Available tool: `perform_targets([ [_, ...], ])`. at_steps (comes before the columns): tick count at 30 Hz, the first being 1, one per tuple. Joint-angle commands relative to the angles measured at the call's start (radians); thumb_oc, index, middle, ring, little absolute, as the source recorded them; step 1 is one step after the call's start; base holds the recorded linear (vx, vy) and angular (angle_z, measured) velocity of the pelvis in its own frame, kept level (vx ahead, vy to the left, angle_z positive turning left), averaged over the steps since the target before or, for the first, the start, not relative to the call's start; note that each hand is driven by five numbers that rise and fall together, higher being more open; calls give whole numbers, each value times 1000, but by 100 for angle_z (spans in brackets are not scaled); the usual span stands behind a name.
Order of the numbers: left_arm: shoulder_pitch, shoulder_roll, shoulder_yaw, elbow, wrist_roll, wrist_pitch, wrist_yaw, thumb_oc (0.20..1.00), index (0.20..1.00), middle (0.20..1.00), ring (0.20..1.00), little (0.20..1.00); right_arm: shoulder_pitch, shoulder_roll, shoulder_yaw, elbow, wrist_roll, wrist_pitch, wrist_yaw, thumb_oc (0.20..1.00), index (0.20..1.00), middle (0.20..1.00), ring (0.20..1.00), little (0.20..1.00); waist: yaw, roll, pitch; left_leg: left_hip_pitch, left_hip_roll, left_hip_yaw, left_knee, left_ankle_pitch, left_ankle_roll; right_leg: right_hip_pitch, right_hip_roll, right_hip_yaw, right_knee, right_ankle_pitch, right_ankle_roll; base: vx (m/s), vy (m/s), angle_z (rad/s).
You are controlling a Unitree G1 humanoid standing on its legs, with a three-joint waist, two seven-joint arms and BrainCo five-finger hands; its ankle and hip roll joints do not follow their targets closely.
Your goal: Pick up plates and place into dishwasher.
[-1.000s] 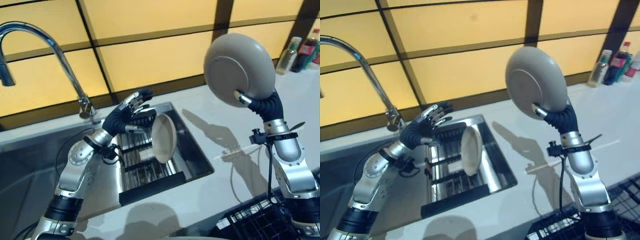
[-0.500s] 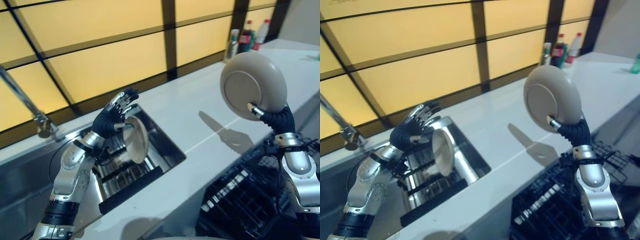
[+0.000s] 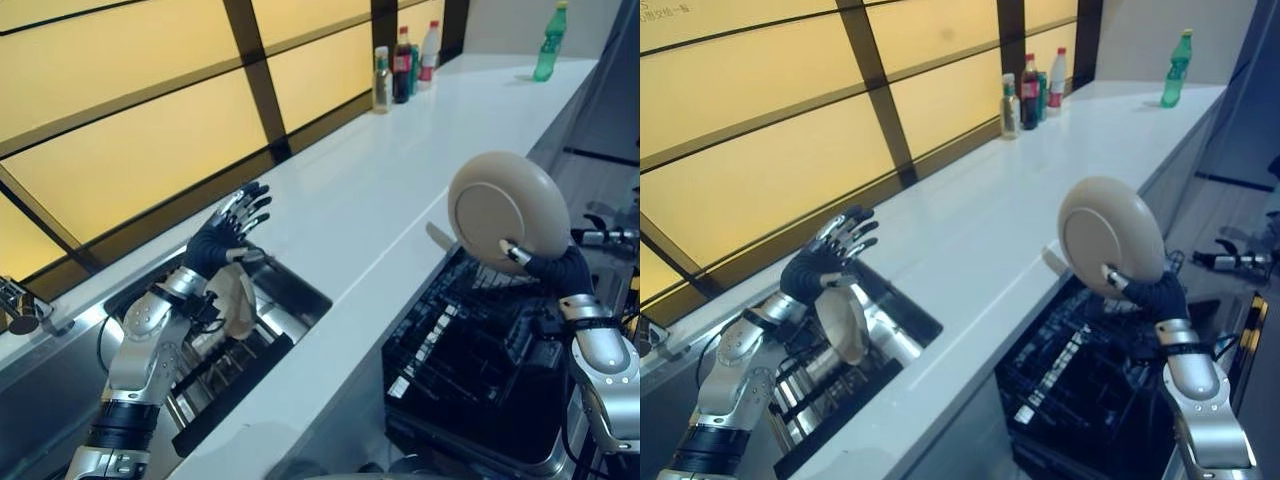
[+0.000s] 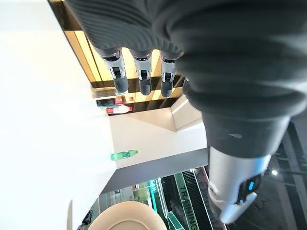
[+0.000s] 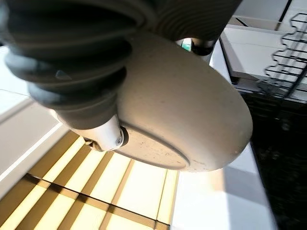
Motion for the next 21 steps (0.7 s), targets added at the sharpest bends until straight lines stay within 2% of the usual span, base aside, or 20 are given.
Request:
perform_targets([
  [1,5,55,73,1,-30,-80,-1,1000,1000,1000,1000,1000,-11,14,-93,18,-12,-27,-23,200,200,200,200,200,4,-68,-18,34,-82,6,152,-254,110,2,-66,-5,-185,172,117,-32,48,-3],
  [3,20,52,81,6,-28,-88,-7,1000,1000,1000,1000,1000,15,31,-106,42,-28,-11,-54,200,200,200,200,200,1,-69,-14,34,-88,5,153,-256,113,-5,-72,-5,-177,185,119,-19,43,-3],
  [7,53,54,102,-3,-28,-87,-12,1000,1000,1000,1000,1000,64,58,-120,75,-74,18,-52,200,200,200,200,200,-2,-64,-6,34,-99,-1,151,-257,115,-15,-84,-7,-168,202,120,-6,29,-1],
  [11,80,60,119,-11,-33,-83,-19,1000,1000,1000,1000,1000,93,52,-110,116,-112,57,-25,200,200,200,200,200,3,-61,3,33,-105,-3,150,-255,114,-15,-97,-15,-172,214,121,0,0,0],
  [14,97,67,128,-13,-35,-78,-28,1000,1000,1000,1000,1000,105,40,-104,155,-168,76,-39,200,200,200,200,200,9,-58,9,31,-107,-6,149,-252,112,-13,-105,-24,-175,216,121,0,0,0],
  [18,126,76,146,-14,-46,-91,-43,1000,1000,1000,1000,1000,127,14,-120,193,-230,142,-85,200,200,200,200,200,12,-51,21,28,-109,-10,144,-246,109,-14,-111,-27,-174,221,122,0,0,0],
  [21,143,78,162,-21,-53,-89,-46,1000,1000,1000,1000,1000,146,11,-147,205,-221,158,-72,200,200,200,200,200,8,-45,28,28,-110,-10,145,-245,107,-19,-112,-24,-164,221,123,0,0,0],
])
